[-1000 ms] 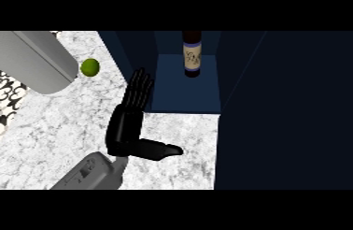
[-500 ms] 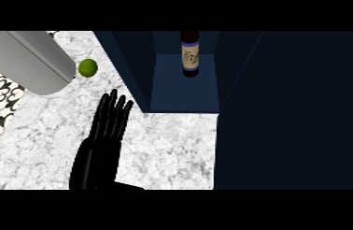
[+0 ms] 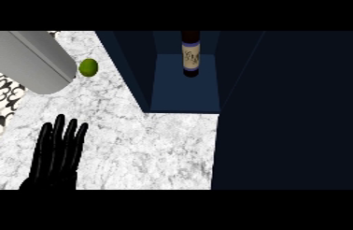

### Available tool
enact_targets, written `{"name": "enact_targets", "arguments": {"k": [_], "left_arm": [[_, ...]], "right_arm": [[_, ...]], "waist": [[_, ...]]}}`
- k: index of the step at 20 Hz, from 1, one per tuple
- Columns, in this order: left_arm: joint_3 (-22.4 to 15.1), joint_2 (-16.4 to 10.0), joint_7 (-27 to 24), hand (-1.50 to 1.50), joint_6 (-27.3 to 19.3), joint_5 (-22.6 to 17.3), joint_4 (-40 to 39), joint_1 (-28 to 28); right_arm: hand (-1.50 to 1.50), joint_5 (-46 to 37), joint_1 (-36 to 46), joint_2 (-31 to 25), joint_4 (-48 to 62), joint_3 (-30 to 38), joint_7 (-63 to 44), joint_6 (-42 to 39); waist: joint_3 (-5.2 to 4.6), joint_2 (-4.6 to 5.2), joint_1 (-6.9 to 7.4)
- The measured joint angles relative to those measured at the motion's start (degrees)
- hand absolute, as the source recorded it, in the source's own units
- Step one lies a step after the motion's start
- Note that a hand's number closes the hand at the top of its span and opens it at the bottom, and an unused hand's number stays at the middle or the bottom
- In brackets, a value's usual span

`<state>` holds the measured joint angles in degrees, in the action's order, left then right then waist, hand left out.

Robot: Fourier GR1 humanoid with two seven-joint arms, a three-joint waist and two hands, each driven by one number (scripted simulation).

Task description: Pick up the wine, place it into the cabinet and close the cabinet

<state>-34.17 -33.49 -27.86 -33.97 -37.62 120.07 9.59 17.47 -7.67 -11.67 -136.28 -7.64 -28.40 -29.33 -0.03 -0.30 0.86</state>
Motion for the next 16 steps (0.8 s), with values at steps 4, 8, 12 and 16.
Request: {"name": "enact_targets", "arguments": {"k": [4,8,12,16], "left_arm": [[5.1,-3.0,-2.9,-1.50,3.9,-2.6,2.8,7.2],[11.0,-6.2,-4.8,-1.50,9.1,-6.0,5.8,14.5],[17.2,-8.0,-6.3,-1.50,14.6,-9.3,5.6,19.3],[23.8,-10.3,-6.6,-1.50,19.6,-12.7,6.7,24.5]], "right_arm": [[1.50,0.1,-1.4,2.2,-0.4,-7.3,-2.2,1.3],[1.50,-0.5,-0.3,4.9,-0.6,-14.1,-4.9,4.3],[1.50,-5.4,2.8,8.6,-0.9,-21.4,-8.0,8.3],[1.50,-13.0,8.2,10.3,-1.4,-26.8,-10.4,13.2]], "waist": [[-0.05,-0.02,0.06],[-0.07,-0.06,0.22],[-0.08,-0.11,0.18],[-0.09,-0.18,0.53]]}}
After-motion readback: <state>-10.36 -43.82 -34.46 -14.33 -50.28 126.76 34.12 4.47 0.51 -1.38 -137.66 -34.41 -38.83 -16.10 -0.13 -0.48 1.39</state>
